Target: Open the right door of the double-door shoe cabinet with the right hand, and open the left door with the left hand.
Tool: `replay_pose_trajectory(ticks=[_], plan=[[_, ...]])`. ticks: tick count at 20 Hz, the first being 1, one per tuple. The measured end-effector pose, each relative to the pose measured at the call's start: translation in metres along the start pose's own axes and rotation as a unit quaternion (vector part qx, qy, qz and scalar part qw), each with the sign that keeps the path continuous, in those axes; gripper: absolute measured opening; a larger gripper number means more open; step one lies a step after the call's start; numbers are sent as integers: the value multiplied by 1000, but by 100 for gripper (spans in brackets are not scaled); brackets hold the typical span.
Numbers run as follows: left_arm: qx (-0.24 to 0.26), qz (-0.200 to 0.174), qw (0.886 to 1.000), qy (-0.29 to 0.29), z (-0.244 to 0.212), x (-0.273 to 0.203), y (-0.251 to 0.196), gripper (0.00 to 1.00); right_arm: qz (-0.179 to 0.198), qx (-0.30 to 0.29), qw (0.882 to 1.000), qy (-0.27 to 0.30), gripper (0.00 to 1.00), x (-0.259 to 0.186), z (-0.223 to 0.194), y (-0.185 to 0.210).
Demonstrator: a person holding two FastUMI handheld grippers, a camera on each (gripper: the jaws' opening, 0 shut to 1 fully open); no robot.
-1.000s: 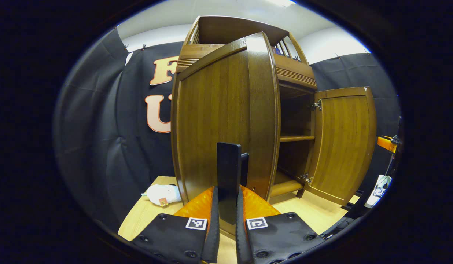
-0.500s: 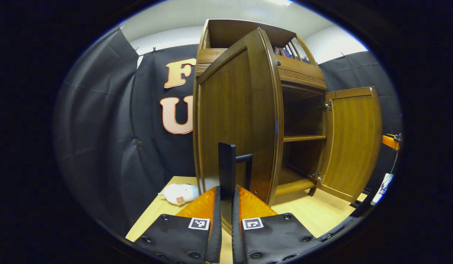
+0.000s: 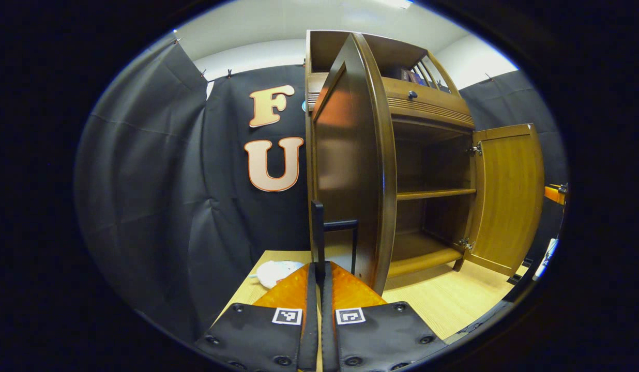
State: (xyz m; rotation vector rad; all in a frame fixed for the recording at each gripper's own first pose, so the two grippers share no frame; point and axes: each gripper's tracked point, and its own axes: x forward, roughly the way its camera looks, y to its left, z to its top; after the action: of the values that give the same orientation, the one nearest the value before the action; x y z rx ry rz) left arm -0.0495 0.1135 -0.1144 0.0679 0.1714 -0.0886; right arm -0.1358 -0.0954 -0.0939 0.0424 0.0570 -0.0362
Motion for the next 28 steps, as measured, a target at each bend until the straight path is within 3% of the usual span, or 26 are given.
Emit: replay_pose_trajectory(ticks=[2,3,6,7,8,12,13,15,16,22,24,28], plan=[[-13,1,1000,0,0,0,12,10,0,2,1000,2,98,1,-2,1],[-17,1,1000,0,0,0,18,10,0,5,1000,0,93,1,-1,1],[-12,1,1000,-1,-1,0,34,8,3,10,1000,-3,92,-1,2,4],[-14,-2,1000,-3,0,0,37,7,4,10,1000,-3,98,-2,3,6],[-16,-1,1000,-4,1,-1,42,7,5,9,1000,-3,92,-1,2,6],[-15,10,1000,-7,0,-10,57,10,6,7,1000,-1,93,-1,4,10],[-12,17,1000,-8,0,-12,61,12,7,7,1000,-2,98,-1,5,11],[-16,21,1000,-10,1,-18,65,4,10,5,1000,-3,98,-2,6,15],[-21,20,1000,-11,2,-20,63,8,12,4,1000,-4,98,-3,6,16],[-15,65,998,-13,8,-46,72,10,16,6,1000,-8,98,-8,13,21],[-17,77,997,-10,12,-55,68,9,15,3,1000,-7,93,-9,14,23],[-7,88,996,-23,36,-71,46,49,16,3,1000,-8,92,-10,23,30]])
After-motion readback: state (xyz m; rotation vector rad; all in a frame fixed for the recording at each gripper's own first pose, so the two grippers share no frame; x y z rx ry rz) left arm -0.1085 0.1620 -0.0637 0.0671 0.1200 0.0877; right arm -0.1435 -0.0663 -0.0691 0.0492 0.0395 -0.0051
